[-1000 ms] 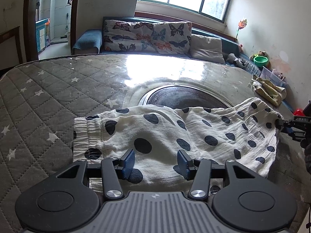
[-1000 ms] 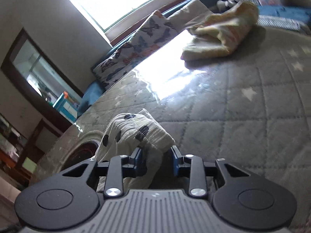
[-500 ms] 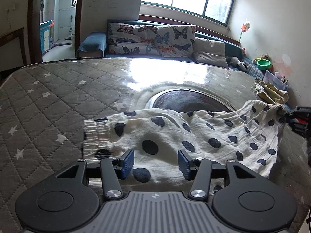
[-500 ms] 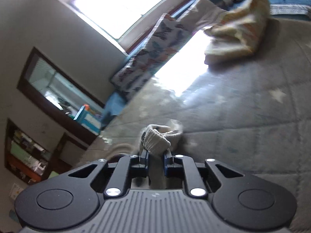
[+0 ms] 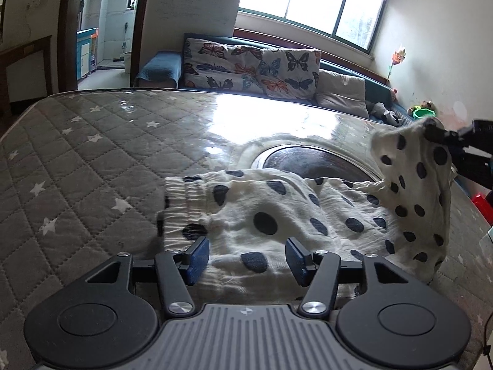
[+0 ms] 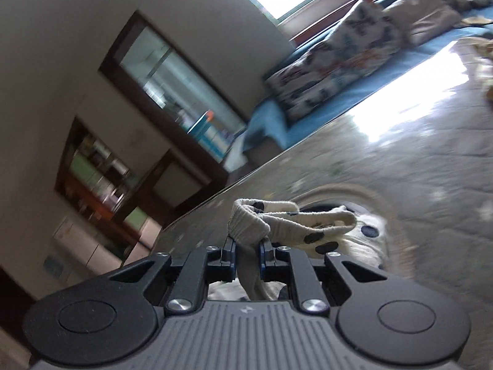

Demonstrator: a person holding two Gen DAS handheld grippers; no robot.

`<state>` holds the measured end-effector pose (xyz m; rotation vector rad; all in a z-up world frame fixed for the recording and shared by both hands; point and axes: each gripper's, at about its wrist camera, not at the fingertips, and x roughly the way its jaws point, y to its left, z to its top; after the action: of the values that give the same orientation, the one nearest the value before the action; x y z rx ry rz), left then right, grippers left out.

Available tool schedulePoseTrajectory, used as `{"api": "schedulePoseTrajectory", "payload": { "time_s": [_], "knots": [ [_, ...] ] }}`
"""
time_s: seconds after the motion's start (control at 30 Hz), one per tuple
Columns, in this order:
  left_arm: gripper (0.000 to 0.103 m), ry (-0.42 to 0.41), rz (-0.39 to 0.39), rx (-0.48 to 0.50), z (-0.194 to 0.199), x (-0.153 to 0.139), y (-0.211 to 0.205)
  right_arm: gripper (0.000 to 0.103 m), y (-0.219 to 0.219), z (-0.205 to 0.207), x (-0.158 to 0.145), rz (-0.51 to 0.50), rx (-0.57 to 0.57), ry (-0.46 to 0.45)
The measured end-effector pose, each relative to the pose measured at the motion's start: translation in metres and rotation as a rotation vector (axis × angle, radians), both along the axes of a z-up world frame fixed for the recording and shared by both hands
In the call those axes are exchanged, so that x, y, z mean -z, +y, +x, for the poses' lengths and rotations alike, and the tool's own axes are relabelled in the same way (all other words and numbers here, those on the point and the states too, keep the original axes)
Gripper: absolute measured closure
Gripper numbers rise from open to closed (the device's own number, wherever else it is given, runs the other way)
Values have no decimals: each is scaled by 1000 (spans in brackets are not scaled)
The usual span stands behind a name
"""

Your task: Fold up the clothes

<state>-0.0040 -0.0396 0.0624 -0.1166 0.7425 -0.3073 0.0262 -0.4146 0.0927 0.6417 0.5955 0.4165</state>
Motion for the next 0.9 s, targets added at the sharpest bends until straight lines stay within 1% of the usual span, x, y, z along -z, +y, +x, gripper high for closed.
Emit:
{"api": "schedulePoseTrajectory", "payload": {
  "time_s": [0.13,0.27,0.37,0.6,0.73,0.8,0.87,0.9],
  "knots": [
    [44,-10,-14,-20,-5,-1,14,91,35,12,-6,-8,-68,-12],
    [44,-25,-38,-54,-14,-4,31,91,79,19,-13,-41,-149,-32],
    [43,-30,-52,-90,-21,-4,46,91,117,13,-8,-148,-216,-62],
    [42,-25,-54,-163,-26,-7,68,91,208,-2,7,-408,-372,-134],
    [43,-42,-74,-184,-25,-15,76,90,243,-20,22,-546,-477,-163],
    [42,-54,-79,-181,-23,-20,75,88,259,-33,28,-630,-521,-202],
    [42,-67,-80,-170,-21,-24,72,79,273,-46,33,-722,-561,-251],
    [42,-70,-80,-163,-19,-26,70,76,278,-53,35,-768,-579,-285]
  ]
}}
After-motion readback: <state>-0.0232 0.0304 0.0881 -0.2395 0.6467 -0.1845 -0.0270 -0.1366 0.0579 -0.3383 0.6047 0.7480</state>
